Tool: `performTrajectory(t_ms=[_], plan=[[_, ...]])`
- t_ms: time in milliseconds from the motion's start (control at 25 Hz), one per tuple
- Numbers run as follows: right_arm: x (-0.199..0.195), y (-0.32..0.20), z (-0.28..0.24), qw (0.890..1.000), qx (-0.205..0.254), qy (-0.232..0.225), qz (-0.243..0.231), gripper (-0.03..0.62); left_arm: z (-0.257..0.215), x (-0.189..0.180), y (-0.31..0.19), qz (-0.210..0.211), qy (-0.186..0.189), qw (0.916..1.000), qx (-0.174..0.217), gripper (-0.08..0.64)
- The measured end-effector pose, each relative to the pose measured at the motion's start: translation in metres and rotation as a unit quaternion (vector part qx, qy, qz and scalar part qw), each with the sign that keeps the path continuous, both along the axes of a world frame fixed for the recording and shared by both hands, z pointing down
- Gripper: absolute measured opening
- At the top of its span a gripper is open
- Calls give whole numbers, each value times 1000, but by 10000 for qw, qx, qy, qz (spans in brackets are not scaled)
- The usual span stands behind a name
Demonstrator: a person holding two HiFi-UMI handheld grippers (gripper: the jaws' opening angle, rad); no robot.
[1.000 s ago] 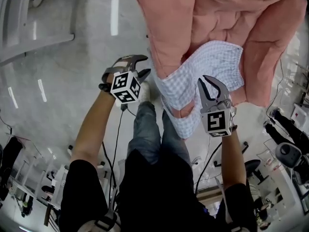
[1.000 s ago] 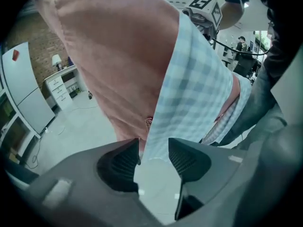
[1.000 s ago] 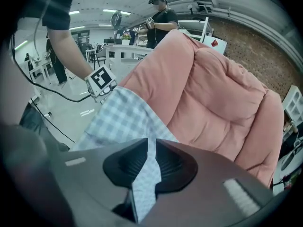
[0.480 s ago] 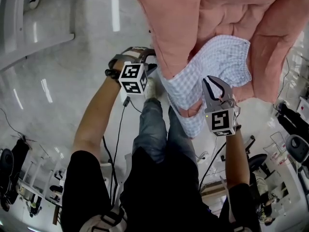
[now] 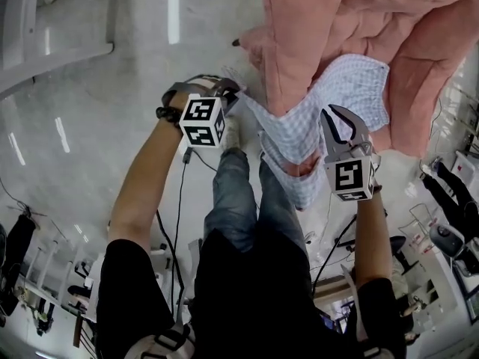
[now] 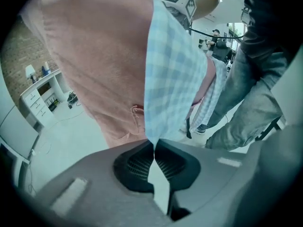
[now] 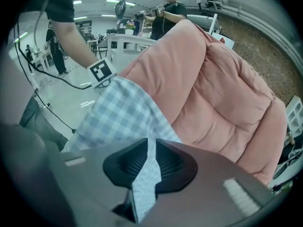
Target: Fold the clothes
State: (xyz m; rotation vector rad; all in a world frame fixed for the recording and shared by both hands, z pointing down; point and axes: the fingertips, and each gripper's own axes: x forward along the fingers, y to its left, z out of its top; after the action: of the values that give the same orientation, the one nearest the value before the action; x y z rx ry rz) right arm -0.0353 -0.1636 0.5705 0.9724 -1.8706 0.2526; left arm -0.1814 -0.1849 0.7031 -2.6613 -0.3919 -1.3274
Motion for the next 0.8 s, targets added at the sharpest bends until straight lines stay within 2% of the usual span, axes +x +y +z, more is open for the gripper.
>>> performTrajectory(t_ms=[160,360,560,640,800], plan=[[-2,0,2,9992,-46,333,-239,60,-16,-32,4,-111,-211,9996,-150,8],[-11,-12,13,9910,-56,734,-1121,80,-31,-57,11,-188,-451,9985,-241,9],[-8,-32,24,9790,-188,970,-1784,129,-52,-76,19,-484,-488,9972,-291,9],[-10,-37,27,9666,-293,1138,-2277,146,-61,-85,20,-683,-477,9959,-358,9],[-10,-36,44,9228,-584,1612,-3450,179,-75,-94,26,-1014,-490,9927,-442,9]])
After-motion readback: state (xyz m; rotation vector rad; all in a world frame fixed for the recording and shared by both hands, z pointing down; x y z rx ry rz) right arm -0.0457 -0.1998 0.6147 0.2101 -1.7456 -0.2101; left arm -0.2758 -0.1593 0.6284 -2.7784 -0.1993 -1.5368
